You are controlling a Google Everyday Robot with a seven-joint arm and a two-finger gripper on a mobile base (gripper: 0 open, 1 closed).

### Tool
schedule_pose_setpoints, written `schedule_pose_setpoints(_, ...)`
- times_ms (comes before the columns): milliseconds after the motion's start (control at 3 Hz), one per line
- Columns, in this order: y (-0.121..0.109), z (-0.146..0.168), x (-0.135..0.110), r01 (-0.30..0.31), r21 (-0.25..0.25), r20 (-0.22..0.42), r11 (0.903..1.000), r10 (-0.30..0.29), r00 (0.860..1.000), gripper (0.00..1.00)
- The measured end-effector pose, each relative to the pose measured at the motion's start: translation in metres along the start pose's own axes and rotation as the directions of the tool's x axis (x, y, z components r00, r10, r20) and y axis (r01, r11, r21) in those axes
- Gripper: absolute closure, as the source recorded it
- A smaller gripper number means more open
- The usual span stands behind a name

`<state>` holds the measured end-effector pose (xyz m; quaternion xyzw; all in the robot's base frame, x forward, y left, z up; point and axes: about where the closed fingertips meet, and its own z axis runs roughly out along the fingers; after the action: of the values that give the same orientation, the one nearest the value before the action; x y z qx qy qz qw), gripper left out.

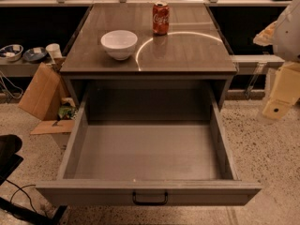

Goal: Place coke can into top drawer

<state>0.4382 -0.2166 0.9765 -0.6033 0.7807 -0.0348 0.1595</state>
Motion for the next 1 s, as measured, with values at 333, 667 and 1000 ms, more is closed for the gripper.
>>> schedule_pose_setpoints(333, -0.002, -0.001, -0.001, 0.0, 0.01, 0.005, 1.0, 0.0, 1.0, 0.0)
schedule_pose_setpoints(667, -0.04, -0.001, 0.001, -0.006, 0.092, 0.06, 0.9958, 0.0, 0.998, 0.0)
schedule_pose_setpoints(1000, -0.083, 0.003, -0.006, -0.05, 0.178, 0.143, 0.9827, 0.024, 0.989, 0.0)
